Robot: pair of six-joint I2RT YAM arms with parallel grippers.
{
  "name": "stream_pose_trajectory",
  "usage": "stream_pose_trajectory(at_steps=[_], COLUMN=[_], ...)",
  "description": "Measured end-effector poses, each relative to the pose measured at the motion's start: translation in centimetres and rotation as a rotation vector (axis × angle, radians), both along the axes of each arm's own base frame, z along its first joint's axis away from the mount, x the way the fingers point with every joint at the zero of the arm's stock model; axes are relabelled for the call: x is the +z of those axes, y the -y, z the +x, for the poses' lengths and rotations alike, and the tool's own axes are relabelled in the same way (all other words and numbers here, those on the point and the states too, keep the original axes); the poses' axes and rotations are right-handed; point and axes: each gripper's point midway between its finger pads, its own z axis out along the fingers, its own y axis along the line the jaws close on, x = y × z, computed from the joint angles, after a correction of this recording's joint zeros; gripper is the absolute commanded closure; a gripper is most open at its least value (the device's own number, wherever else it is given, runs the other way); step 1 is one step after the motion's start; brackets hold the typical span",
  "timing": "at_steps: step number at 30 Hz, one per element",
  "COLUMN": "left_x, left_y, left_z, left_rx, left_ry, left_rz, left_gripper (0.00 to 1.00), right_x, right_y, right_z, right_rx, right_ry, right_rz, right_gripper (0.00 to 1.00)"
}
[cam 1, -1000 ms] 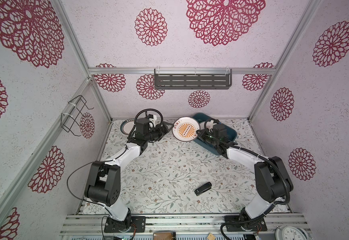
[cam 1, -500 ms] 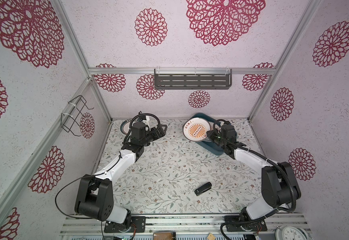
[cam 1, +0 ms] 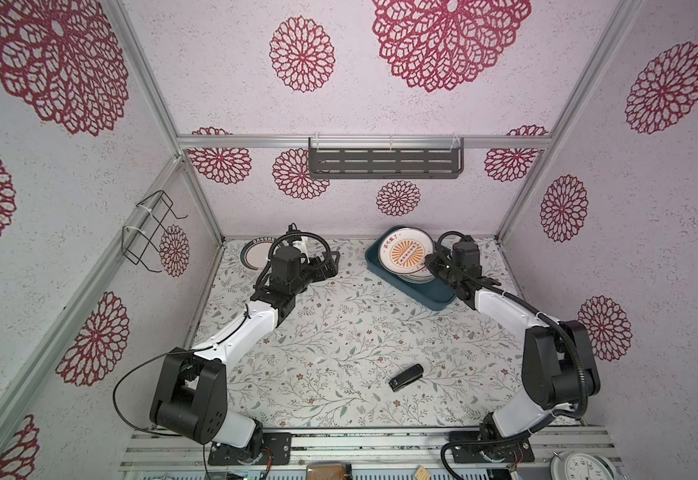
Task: Place the plates into the plastic bin on the countertop
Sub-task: 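Grasp the plate rim with the right gripper beside the left gripper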
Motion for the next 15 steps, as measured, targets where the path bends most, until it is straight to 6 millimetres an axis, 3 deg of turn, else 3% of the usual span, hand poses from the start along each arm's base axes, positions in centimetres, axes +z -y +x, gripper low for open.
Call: stream_pose_trajectory(at_steps=[4, 15], left_x=[-0.9, -0.7], left_y=[0.0, -0.5], left_z=[0.6, 1.2], left_rx=[0.010, 0.045], left_ry=[-0.009, 0.018], left_rz=[0.028, 0.085], left_gripper=[0.03, 0.03], right_x=[-1.1, -4.3], right_y=[1.1, 3.5], right_z=[1.1, 4.4], right_rx=[-0.024, -0.079], right_ry=[-0.018, -0.060], right_rz=[-0.006, -0.012], right_gripper=[1.00, 1.00])
